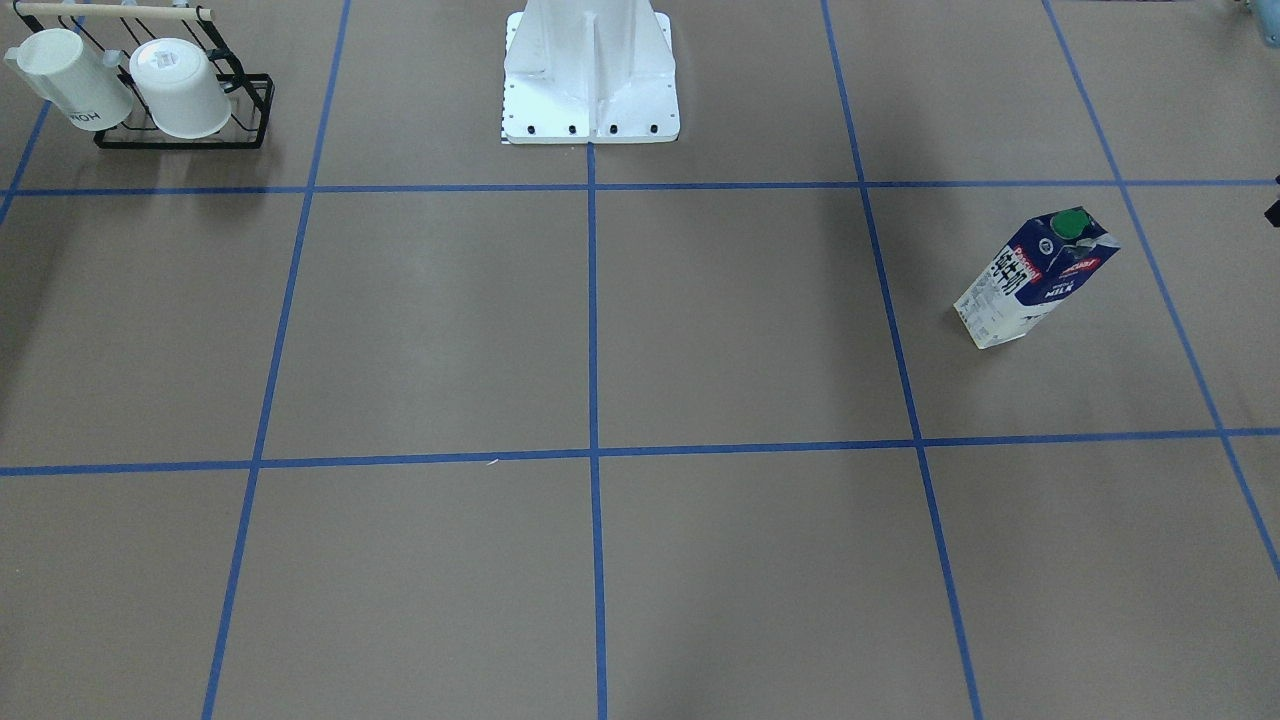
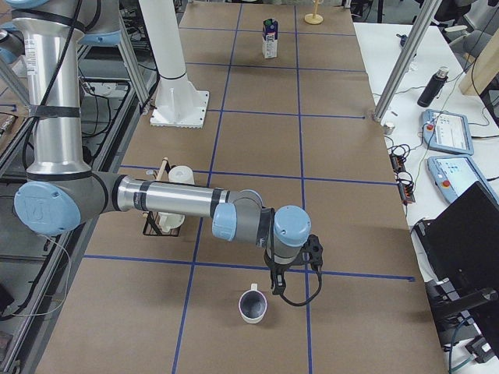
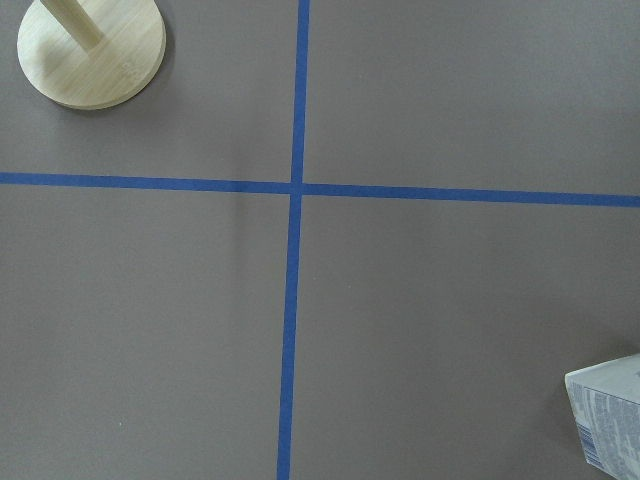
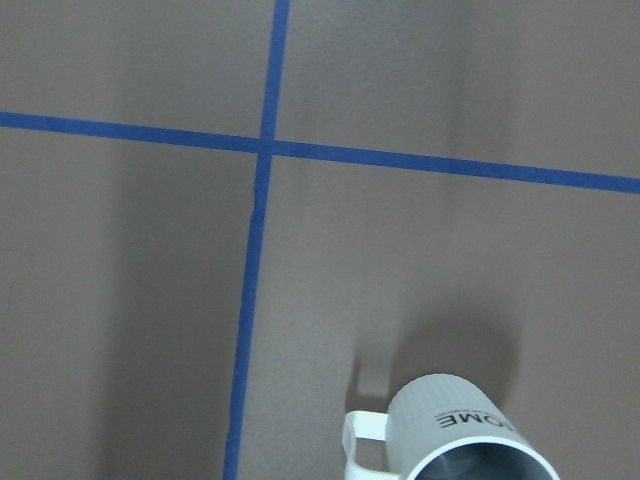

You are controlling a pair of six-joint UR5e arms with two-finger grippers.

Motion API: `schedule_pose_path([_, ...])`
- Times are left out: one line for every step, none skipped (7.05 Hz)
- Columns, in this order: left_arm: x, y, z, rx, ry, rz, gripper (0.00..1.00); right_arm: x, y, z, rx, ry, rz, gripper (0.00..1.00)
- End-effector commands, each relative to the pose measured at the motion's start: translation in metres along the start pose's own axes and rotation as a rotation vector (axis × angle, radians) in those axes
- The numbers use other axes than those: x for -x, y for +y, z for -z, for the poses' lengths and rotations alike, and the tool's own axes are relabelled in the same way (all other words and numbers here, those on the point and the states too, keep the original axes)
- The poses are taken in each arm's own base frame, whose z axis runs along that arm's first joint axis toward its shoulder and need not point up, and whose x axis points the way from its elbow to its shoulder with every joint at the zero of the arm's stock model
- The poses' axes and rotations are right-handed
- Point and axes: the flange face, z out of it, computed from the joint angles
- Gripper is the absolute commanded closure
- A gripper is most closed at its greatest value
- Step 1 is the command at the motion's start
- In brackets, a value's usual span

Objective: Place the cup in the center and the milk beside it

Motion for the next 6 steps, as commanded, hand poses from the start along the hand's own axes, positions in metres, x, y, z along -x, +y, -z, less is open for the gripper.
schedule_pose_path([-0.001, -0.002, 0.000, -0.003, -0.001, 0.002, 0.02, -0.040, 0.029, -0.034, 0.038, -0.011, -0.031, 0.00])
schedule_pose_path([-0.002, -0.002, 0.001, -0.004, 0.001, 0.001, 0.02, -0.053, 0.058, -0.055, 0.021, -0.004, -0.006, 0.00])
schedule_pose_path([-0.003, -0.002, 0.001, -0.004, 0.001, -0.001, 0.02, -0.058, 0.073, -0.062, -0.004, 0.010, 0.008, 0.00])
schedule_pose_path([-0.003, -0.003, 0.001, -0.004, 0.000, -0.001, 0.02, -0.069, 0.078, -0.072, 0.020, 0.039, -0.007, 0.00])
schedule_pose_path([-0.003, -0.003, 0.001, -0.005, 0.000, -0.002, 0.02, -0.073, 0.071, -0.073, 0.024, 0.046, -0.009, 0.00])
schedule_pose_path([-0.003, -0.003, 0.001, -0.006, 0.000, -0.003, 0.02, -0.078, 0.064, -0.075, 0.030, 0.044, -0.021, 0.02])
